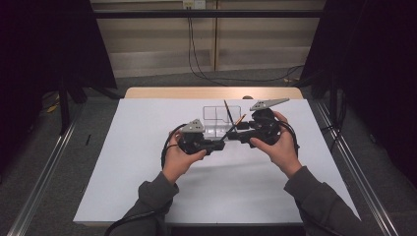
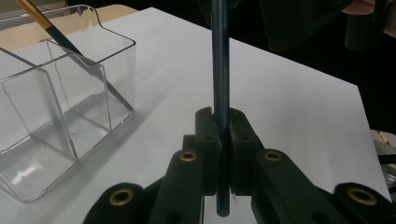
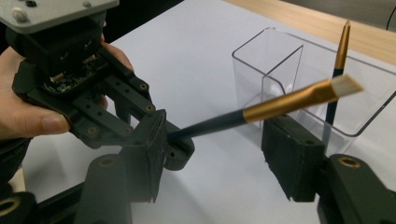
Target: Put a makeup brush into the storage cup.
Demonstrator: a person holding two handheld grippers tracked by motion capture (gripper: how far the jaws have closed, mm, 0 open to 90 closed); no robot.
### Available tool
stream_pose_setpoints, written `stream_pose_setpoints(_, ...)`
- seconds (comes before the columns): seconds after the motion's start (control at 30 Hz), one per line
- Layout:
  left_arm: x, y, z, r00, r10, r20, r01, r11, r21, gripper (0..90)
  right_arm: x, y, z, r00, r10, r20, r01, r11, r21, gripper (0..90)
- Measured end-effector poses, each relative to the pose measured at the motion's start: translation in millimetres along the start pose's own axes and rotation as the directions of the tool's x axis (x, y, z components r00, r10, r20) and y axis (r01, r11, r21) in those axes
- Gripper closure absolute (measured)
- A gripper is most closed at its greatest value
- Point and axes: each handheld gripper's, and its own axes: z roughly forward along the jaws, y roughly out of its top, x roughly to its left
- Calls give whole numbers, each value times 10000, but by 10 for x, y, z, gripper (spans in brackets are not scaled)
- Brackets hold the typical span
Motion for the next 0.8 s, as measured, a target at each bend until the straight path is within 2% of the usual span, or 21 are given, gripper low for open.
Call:
stream_pose_setpoints(0.23, 3, -3, 7, 10000, -9, -47, 9, 10000, 78, 852, 10, 25, -12, 10000, -12, -4, 12, 9999, -167, 499)
stream_pose_setpoints(0.4, -5, -27, 32, 9997, -234, 86, 233, 9997, 26, 852, 17, 26, -13, 10000, 38, -2, -38, 9995, -314, 553)
stream_pose_setpoints(0.57, -6, -49, 62, 9996, -234, 135, 232, 9997, 109, 851, 23, 35, -14, 9999, 80, 81, -77, 9991, -427, 615)
stream_pose_setpoints(0.8, -33, -47, 112, 9994, -275, 204, 270, 9994, 207, 851, 42, 54, -19, 9998, 154, -96, -159, 9979, -630, 693)
